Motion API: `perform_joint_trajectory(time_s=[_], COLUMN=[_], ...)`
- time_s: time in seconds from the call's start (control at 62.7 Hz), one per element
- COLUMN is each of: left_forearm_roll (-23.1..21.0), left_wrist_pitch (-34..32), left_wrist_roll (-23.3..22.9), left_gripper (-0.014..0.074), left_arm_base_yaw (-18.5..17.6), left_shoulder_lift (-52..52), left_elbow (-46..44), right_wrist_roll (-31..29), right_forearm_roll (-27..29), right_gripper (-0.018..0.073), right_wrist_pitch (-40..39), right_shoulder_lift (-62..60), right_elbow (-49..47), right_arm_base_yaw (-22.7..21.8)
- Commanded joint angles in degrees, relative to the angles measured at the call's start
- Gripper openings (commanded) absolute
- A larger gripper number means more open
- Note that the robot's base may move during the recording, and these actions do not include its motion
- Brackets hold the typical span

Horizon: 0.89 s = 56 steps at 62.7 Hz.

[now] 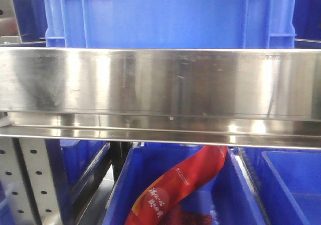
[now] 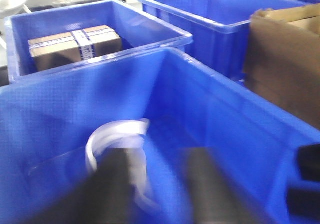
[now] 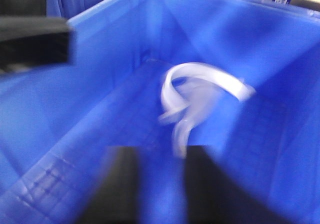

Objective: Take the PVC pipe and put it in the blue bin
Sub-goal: 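Lower both grippers into the blue bins and open to release arcs, then raise both empty grippers up out of the blue bins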

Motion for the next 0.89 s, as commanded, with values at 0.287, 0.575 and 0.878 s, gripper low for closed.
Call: perform_joint_trajectory(time_s=[0.287,0.575,0.878], left_forearm_roll=[-0.5,0.5,-2.2], left_wrist_pitch=[12.5,5.3,-18.2], left_wrist_roll=[-3.9,-3.9,-4.4], left_gripper=[-0.0111,-0.0111,-0.0111], left_arm_base_yaw=[-0.3,-7.6,-9.8], left_shoulder_lift=[-5.9,-21.3,-37.6], left_elbow=[-0.4,9.5,40.1], right_wrist_roll=[-0.1,-0.1,-0.1], right_forearm_roll=[1.3,1.3,1.2], right_gripper=[-0.0168,-0.0168,-0.0168], right_wrist_pitch=[7.4,-1.5,-14.5], right_shoulder_lift=[-4.1,-19.9,-39.5], right_elbow=[-0.9,6.8,36.5], right_arm_base_yaw=[0.2,0.2,0.2])
